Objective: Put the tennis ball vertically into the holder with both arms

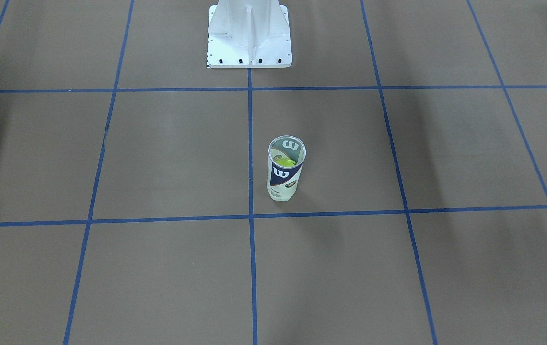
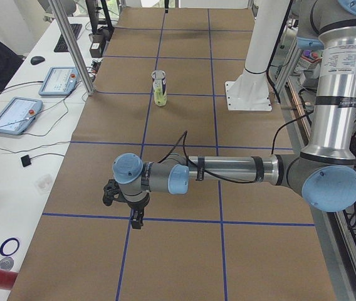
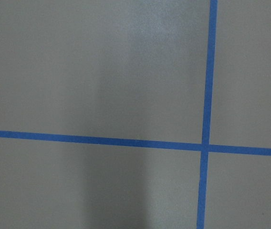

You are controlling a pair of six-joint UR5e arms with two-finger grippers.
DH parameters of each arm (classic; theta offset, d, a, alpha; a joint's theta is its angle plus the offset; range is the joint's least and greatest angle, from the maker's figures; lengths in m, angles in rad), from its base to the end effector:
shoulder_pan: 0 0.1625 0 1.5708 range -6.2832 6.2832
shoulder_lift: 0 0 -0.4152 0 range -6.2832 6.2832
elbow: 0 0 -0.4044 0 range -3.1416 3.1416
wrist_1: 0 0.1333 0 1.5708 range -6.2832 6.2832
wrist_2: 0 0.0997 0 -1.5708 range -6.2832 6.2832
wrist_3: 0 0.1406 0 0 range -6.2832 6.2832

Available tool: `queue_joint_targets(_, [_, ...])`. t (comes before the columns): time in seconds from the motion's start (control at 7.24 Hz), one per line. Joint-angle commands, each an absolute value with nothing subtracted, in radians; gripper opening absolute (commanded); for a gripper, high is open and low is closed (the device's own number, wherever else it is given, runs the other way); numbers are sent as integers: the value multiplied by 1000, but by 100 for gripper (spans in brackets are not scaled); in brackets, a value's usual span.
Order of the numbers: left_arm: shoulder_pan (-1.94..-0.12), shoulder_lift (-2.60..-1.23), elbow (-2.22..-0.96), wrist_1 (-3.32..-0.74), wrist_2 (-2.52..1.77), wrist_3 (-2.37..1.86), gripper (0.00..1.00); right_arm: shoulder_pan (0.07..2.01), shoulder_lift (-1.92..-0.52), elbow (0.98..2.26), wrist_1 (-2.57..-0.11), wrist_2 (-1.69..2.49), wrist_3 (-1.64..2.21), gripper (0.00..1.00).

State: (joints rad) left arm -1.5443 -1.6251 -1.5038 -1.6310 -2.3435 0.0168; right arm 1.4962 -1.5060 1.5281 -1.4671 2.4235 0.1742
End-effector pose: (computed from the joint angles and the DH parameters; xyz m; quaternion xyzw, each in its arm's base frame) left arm -0.0211 -0.5320 0.6780 0.0202 0.3768 0.0290 0.9256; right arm -0.0130 -0.5422 0.6472 0.0056 -0.4166 0.0193 0.9088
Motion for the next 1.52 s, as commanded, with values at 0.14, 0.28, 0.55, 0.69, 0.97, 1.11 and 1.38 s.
queue_joint_targets(0.14, [-1546, -1632, -1509, -1623, -2348, 18, 100, 1566, -1543, 1581, -1566, 2413, 164, 100])
queue_joint_targets(0.28, [-1549, -1626, -1532, -1620, -2349, 20, 100, 1565, -1619, 1677, -1566, 2407, 164, 100])
queue_joint_targets(0.55, [-1552, -1637, -1566, -1525, -2350, 26, 100, 1563, -1660, 1730, -1566, 2353, 164, 100])
queue_joint_targets(0.69, [-1554, -1635, -1568, -1525, -2349, 26, 100, 1562, -1652, 1724, -1565, 2347, 164, 100])
queue_joint_targets(0.97, [-1554, -1629, -1566, -1525, -2349, 28, 100, 1562, -1651, 1727, -1563, 2345, 164, 100])
queue_joint_targets(1.11, [-1554, -1629, -1566, -1525, -2349, 28, 100, 1562, -1651, 1724, -1562, 2356, 166, 100])
queue_joint_targets(1.38, [-1552, -1629, -1566, -1525, -2349, 26, 100, 1562, -1651, 1723, -1555, 2358, 166, 100])
